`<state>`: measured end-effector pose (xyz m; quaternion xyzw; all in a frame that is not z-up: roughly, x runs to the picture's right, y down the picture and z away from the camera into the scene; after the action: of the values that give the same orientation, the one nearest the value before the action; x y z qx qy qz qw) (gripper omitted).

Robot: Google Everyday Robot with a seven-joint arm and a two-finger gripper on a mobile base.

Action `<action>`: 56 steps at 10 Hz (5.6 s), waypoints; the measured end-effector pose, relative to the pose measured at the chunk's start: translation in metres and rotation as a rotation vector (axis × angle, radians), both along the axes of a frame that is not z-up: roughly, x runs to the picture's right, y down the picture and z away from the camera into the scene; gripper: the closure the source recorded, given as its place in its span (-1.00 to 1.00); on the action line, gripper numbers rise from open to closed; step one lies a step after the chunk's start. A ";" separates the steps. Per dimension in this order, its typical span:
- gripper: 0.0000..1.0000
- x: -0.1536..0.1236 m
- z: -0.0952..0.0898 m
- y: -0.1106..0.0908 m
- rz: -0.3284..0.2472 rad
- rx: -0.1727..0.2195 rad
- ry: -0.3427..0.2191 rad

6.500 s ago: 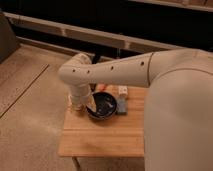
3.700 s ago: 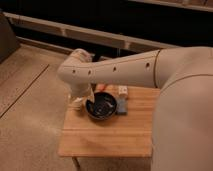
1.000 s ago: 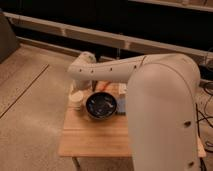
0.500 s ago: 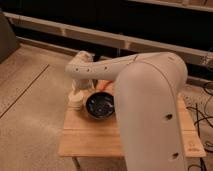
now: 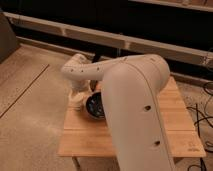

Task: Place the ceramic cup in the ceramic bowl

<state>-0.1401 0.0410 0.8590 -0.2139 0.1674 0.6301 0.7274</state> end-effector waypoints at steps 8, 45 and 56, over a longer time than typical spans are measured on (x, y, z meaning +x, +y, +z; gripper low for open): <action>0.97 0.003 0.012 0.012 -0.016 -0.071 0.008; 1.00 0.129 -0.048 0.035 0.495 0.004 0.220; 0.34 0.131 -0.020 0.035 0.447 -0.044 0.234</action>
<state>-0.0089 0.0759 0.8387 -0.1870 0.2129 0.7919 0.5409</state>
